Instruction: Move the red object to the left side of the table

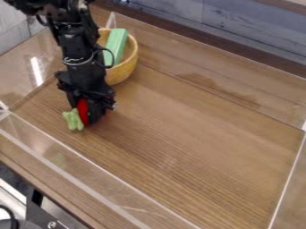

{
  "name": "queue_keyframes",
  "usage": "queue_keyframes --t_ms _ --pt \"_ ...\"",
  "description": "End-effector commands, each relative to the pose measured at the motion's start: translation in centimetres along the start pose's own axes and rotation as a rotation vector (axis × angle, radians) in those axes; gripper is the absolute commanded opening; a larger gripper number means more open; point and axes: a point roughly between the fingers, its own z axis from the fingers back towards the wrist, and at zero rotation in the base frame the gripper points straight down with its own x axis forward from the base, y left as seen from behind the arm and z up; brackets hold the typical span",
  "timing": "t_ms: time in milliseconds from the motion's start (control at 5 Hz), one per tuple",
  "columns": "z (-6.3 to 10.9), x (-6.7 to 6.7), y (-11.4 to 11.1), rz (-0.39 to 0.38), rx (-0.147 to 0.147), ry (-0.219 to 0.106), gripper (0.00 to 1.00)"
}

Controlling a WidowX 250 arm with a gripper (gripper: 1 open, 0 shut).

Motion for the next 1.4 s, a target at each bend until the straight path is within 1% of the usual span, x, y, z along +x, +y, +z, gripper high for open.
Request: queue_keyframes --t_ms 0,600,1200 --pt "1.2 0.7 0.8 0.018 0.020 -0.044 0.00" --pt "0.4 0.4 1.5 0.037 0.015 -0.020 0.00" --pt "-0.1 0.2 2.2 0.053 0.012 -0.002 0.00"
